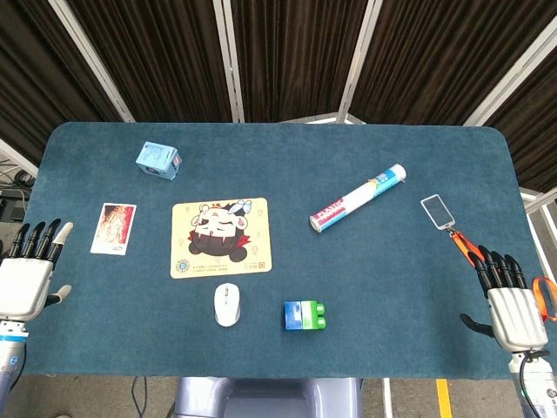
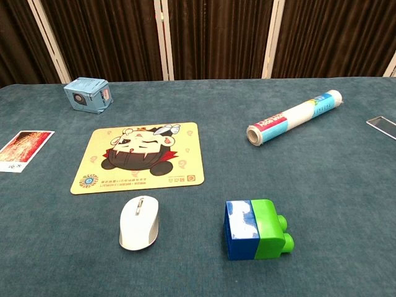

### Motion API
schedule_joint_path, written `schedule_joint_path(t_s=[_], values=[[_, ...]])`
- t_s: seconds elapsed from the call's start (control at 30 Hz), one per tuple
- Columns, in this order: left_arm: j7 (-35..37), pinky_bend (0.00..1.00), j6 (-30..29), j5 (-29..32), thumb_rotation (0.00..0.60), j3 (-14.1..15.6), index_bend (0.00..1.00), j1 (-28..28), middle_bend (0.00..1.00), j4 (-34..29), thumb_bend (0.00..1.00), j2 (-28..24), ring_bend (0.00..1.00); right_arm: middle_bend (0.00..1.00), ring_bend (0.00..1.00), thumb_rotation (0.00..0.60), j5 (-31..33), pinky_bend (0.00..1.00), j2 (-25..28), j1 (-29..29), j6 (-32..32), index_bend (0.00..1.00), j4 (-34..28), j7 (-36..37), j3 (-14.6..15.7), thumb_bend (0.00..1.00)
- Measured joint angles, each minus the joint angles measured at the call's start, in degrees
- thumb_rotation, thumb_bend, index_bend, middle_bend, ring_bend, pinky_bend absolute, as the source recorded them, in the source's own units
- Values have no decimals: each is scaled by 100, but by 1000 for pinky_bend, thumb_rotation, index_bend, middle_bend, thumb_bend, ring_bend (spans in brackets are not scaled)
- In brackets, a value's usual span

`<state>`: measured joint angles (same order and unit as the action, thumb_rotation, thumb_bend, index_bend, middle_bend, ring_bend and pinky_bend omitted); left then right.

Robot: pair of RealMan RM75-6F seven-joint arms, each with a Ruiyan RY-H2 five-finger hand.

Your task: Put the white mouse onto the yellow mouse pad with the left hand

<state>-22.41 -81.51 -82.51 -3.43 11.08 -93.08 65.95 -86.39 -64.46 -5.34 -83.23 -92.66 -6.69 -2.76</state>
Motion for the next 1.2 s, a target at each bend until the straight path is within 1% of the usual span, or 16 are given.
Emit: schedule_joint_path(t_s=[0.2,0.33,0.43,0.5,0.63,0.77,0.87,0.97,1.2], values=[[18,0,91,4,600,11,0,32,0,-27,90,-35,0,0,0,600,7,0,-5,0,-1,0,3,-20,-3,87],[-114,0,364,-145,600,70,3,194,0,-41,92,-158,0,0,0,600,7,0,-5,2,-4,0,-2,-28,-4,87],[-165,0,600,-477,600,111,42,435,0,-12,96,-276,0,0,0,600,6,0,-5,0,-3,0,-1,-26,-5,87],[-161,0,730,-817,600,133,78,640,0,50,98,-339,0,0,0,600,11,0,-6,-1,0,0,-1,-29,-6,87],[-100,0,1001,-1563,600,170,115,1135,0,197,99,-426,0,0,0,600,23,0,-3,0,5,0,-9,-33,-8,88],[52,0,1508,-2273,600,257,164,1760,0,296,99,-469,0,0,0,600,29,0,0,10,-6,0,-12,-35,-7,87],[72,0,1898,-2560,600,313,172,2099,0,314,99,-450,0,0,0,600,29,0,3,18,-16,0,-12,-27,-5,87],[16,0,2389,-2724,600,362,172,2459,0,297,100,-349,0,0,0,600,33,0,4,23,-19,0,-12,-23,-5,88],[-101,0,3435,-2888,600,422,171,3202,0,211,99,1,0,0,0,600,45,0,12,31,-19,0,-20,-3,-5,88]])
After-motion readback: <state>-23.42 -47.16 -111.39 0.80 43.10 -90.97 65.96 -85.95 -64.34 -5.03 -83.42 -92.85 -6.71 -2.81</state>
